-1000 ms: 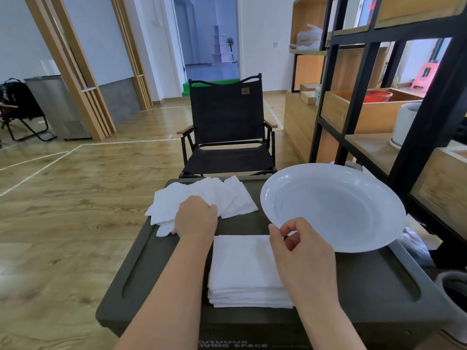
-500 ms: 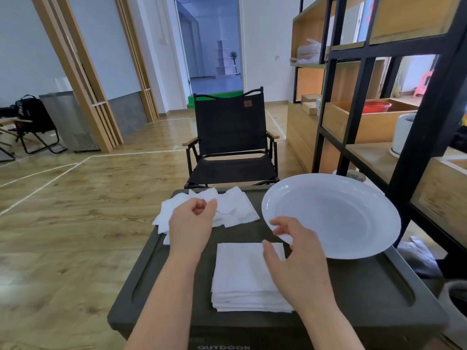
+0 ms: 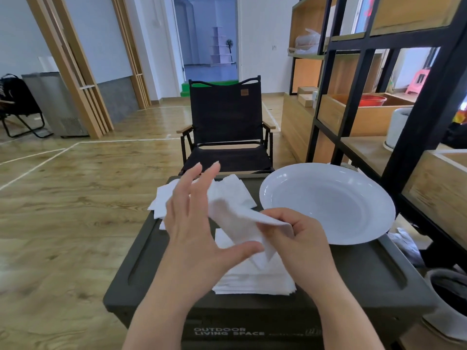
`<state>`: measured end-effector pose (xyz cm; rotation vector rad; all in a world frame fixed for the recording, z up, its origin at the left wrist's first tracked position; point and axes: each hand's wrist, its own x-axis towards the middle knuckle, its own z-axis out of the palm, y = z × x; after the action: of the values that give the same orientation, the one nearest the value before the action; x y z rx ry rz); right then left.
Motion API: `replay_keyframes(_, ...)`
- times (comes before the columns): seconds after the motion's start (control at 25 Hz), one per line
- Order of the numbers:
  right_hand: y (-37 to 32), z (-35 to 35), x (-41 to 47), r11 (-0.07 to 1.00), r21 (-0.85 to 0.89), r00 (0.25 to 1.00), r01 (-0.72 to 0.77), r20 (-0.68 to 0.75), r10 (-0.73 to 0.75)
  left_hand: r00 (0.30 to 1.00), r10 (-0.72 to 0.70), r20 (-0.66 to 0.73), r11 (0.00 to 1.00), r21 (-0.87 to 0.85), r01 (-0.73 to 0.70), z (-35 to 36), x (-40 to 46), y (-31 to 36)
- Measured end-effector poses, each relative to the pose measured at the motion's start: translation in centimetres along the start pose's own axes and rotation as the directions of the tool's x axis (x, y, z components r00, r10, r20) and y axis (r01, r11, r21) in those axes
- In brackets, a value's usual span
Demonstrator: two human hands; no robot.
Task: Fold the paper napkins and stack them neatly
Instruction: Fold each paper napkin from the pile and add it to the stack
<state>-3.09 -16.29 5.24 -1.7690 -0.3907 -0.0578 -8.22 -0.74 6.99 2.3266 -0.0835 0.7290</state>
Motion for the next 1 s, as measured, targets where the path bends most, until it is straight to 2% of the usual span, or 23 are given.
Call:
replay_keyframes(0.04, -0.2, 0.0, -0.2, 1.000, -0.004, 0.999, -0.003, 0.048, 0.004, 1.000, 0.003, 0.015, 1.000, -0.022, -0.003, -0.1, 0.0, -0.3)
replay_keyframes(0.08, -0.3, -0.1, -0.2, 1.000, -0.005, 0.997, -0.020, 0.074, 0.020, 0.999, 0.015, -0.030, 0.997, -0.080, -0.017, 0.0, 0.1, -0.8)
replay_keyframes(0.2, 0.1, 0.0, 0.0, 0.995, 0.048, 0.996, -0.090, -0.024, 0.091, 0.960, -0.243, -0.141, 0.931, -0.310, 0.191, 0.4, 0.4, -1.7)
replay_keyframes(0.28, 0.7, 0.2, 0.3, 0.986, 0.079, 0.978, -0.149, -0.135, 0.159, 0.910, -0.403, -0.093, 0.862, -0.371, 0.344, 0.9, 0.3, -2.4)
replay_keyframes(0.32, 0.9, 0.4, 0.4, 0.981, 0.063, 0.967, -0.184, -0.166, 0.192, 0.892, -0.451, -0.031, 0.845, -0.338, 0.415, 1.3, 0.2, -2.8)
replay_keyframes(0.4, 1.6, 0.7, 0.5, 0.963, -0.133, 0.957, -0.233, -0.205, 0.204, 0.856, -0.510, 0.083, 0.837, -0.185, 0.516, 2.2, -0.1, -3.5)
replay_keyframes(0.52, 2.2, 0.7, 0.3, 0.843, -0.468, 0.948, -0.265, -0.285, 0.140, 0.816, -0.569, 0.097, 0.821, 0.007, 0.571, 2.8, -0.3, -3.6)
replay_keyframes(0.72, 2.5, 1.0, 0.0, 0.749, -0.577, 0.935, -0.326, -0.315, 0.165, 0.755, -0.635, 0.162, 0.771, 0.199, 0.605, 2.9, -0.4, -3.8)
replay_keyframes(0.8, 1.9, 1.1, -0.2, 0.760, -0.576, 0.939, -0.301, -0.317, 0.131, 0.774, -0.619, 0.132, 0.779, 0.227, 0.584, 2.3, 0.0, -3.3)
replay_keyframes(0.92, 0.6, 0.8, -0.1, 0.848, -0.497, 0.937, -0.185, -0.351, -0.001, 0.900, -0.437, 0.006, 0.888, 0.161, 0.430, 2.0, 3.4, -2.2)
replay_keyframes(1.0, 0.5, 0.8, 0.2, 0.891, -0.425, 0.934, -0.157, -0.357, -0.005, 0.945, -0.326, 0.035, 0.915, 0.262, 0.307, 3.8, 7.7, -2.2)
